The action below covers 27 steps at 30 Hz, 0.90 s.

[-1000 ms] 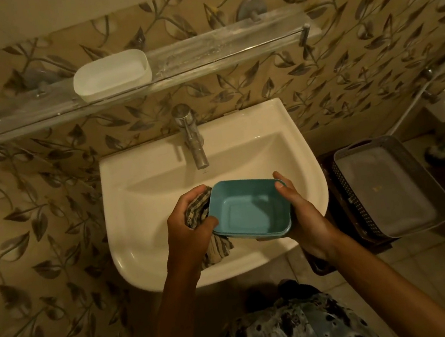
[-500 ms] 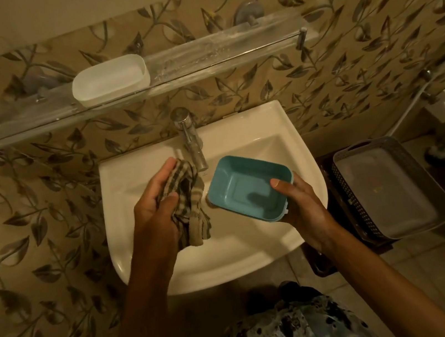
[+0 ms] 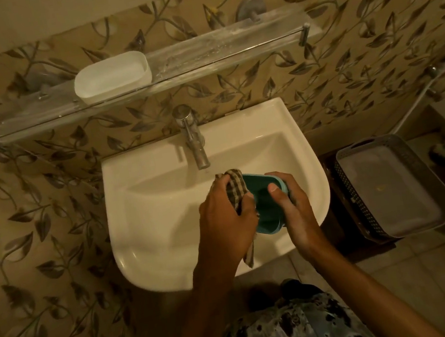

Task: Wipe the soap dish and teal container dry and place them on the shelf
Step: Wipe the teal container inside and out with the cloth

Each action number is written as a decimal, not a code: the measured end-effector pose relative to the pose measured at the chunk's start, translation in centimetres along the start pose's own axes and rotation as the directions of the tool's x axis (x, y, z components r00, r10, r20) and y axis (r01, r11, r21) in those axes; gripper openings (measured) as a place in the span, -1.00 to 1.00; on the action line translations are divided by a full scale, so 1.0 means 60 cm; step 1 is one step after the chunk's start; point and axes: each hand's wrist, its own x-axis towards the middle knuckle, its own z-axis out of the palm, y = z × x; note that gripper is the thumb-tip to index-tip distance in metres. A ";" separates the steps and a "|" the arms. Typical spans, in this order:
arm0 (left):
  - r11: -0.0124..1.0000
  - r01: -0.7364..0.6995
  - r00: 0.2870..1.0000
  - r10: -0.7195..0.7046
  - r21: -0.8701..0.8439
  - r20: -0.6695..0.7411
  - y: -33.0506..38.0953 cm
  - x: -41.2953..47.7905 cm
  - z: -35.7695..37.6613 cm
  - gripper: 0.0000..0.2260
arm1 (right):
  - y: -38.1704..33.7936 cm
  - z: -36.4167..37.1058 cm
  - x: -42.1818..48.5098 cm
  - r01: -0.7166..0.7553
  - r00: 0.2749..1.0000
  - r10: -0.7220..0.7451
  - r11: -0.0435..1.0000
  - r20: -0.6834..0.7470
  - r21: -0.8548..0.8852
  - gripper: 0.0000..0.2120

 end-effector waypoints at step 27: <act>0.942 -0.328 0.883 0.278 0.072 0.378 0.001 0.005 0.077 -0.68 | 0.014 -0.032 0.016 0.044 0.998 -0.037 0.987 0.051 -0.156 -0.68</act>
